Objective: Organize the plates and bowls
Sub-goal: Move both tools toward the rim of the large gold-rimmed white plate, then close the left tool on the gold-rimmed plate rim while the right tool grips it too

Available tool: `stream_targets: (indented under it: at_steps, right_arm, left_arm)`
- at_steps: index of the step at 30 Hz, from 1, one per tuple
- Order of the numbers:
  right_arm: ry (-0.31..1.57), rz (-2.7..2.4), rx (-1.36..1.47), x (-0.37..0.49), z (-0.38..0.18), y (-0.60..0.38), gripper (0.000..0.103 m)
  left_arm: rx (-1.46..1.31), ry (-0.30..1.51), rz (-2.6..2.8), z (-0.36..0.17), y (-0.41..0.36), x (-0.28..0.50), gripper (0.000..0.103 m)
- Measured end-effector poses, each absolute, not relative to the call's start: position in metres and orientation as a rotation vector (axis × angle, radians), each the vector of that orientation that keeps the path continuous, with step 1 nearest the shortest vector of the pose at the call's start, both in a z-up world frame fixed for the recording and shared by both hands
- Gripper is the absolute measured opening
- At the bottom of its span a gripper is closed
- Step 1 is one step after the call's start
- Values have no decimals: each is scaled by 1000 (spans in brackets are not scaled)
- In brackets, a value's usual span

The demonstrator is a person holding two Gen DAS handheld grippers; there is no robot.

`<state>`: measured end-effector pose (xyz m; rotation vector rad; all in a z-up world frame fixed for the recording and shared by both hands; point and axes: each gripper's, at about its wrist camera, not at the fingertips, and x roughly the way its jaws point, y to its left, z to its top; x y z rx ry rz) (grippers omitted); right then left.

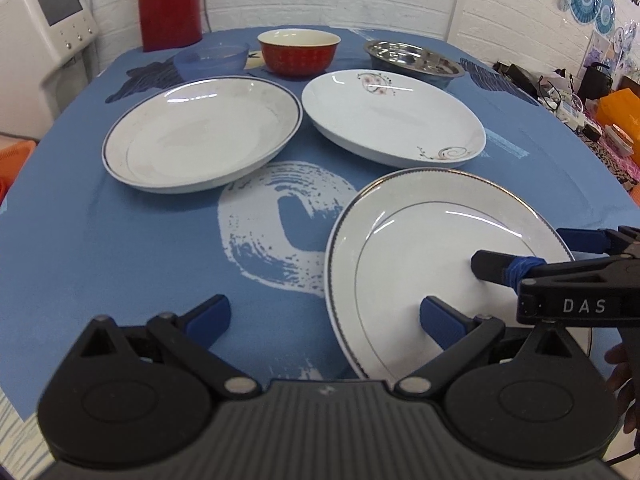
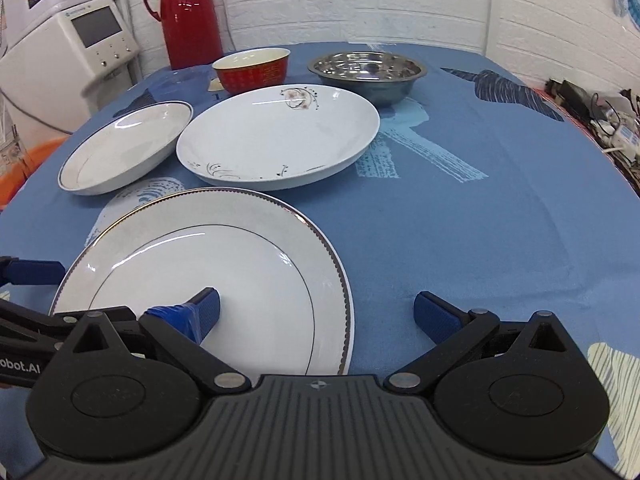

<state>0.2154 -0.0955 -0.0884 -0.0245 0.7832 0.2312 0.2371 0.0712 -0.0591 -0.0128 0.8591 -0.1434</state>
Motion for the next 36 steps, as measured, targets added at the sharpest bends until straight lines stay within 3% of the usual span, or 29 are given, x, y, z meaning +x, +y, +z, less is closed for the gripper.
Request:
stream_targets:
  at_steps: [5, 12, 13, 14, 15, 16, 17, 20, 26, 36]
  right_arm:
    - [845, 290, -56, 223, -84, -96, 91]
    - [914, 366, -103, 230, -79, -99, 81]
    - [923, 382, -109, 231, -77, -98, 73]
    - [935, 409, -116, 231, -74, -96, 67]
    - [944, 438, -120, 232, -70, -95, 45]
    - [961, 440, -122, 233, -68, -93, 38]
    - [980, 437, -113, 235, -67, -94, 37]
    - [990, 424, -78, 234, -68, -97, 33]
    - [991, 447, 36, 220, -69, -85, 34]
    - [976, 656, 67, 210, -61, -2, 39]
  left_arm:
    - [-3, 852, -154, -60, 68, 236, 100]
    - [-5, 857, -167, -59, 65, 235, 96]
    - [-5, 855, -170, -59, 65, 235, 91]
    - [-6, 844, -183, -57, 65, 234, 79]
    - [-7, 833, -198, -55, 66, 233, 69]
    - [-9, 829, -212, -52, 66, 232, 46]
    - [-18, 837, -228, -50, 66, 233, 32]
    - [-64, 847, -244, -50, 73, 237, 22]
    - [-107, 859, -228, -44, 93, 238, 14]
    - [-113, 855, -49, -24, 174, 207, 16]
